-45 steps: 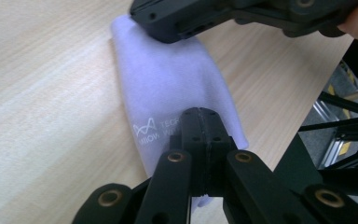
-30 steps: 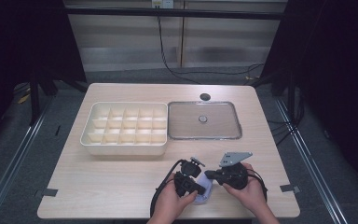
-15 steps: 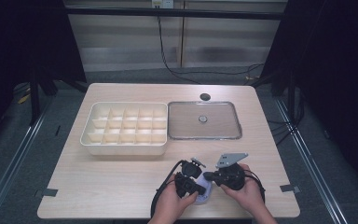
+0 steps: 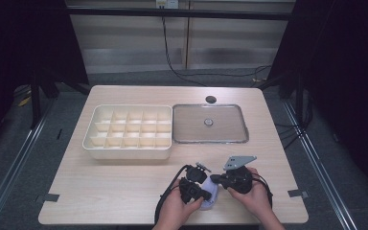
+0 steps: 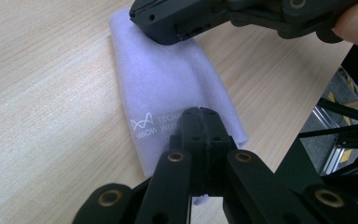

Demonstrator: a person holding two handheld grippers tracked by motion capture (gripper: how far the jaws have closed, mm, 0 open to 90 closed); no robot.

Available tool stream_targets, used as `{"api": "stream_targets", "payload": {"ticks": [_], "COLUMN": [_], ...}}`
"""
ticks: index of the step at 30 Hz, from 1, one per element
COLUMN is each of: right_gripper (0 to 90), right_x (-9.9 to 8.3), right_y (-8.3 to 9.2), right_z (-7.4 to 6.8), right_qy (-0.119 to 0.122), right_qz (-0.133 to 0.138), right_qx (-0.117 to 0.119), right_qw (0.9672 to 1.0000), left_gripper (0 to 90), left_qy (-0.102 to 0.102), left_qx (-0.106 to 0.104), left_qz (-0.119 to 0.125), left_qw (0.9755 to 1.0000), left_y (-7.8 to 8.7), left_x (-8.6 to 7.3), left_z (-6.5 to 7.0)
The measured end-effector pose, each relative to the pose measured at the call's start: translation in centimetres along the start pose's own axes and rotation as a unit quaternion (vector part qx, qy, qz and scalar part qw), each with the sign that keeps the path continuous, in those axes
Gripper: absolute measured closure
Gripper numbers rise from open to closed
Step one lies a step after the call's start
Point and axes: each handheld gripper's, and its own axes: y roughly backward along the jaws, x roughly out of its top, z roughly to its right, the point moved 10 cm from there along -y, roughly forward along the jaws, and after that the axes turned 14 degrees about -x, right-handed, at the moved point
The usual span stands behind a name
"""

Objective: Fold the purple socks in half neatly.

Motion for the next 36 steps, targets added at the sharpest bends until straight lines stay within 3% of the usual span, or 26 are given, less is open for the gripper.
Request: {"api": "stream_targets", "payload": {"ticks": [8, 16, 24, 27, 32, 36], "right_gripper": [90.0, 90.0, 90.0, 90.0, 90.0, 90.0], "right_x": [0.0, 0.0, 0.0, 0.1, 0.4, 0.8], "right_y": [0.0, 0.0, -0.1, -0.1, -0.3, -0.6], "right_z": [0.0, 0.0, 0.0, -0.2, -0.3, -0.7], "right_qy": [0.000, 0.001, -0.001, -0.002, -0.014, -0.008], "right_qz": [0.000, 0.002, 0.005, 0.004, 0.009, 0.011], "right_qx": [-0.001, 0.000, 0.001, -0.001, 0.002, 0.002], "right_qw": [1.0000, 1.0000, 1.0000, 1.0000, 0.9999, 0.9999], "left_gripper": [90.0, 88.0, 90.0, 90.0, 90.0, 90.0], "left_qy": [0.001, 0.011, 0.015, 0.015, 0.016, 0.021], "left_qx": [-0.003, -0.021, -0.019, -0.014, 0.012, 0.018], "left_qz": [0.001, 0.006, 0.003, 0.002, 0.002, 0.003], "left_qw": [1.0000, 0.9997, 0.9997, 0.9998, 0.9998, 0.9996], "left_y": [0.1, 0.4, 0.3, 0.5, 1.4, 2.0], "left_x": [-0.3, -0.8, -0.8, -0.7, -0.9, -1.1], "left_z": [0.1, 0.1, -0.2, -0.4, -1.2, -1.7]}}
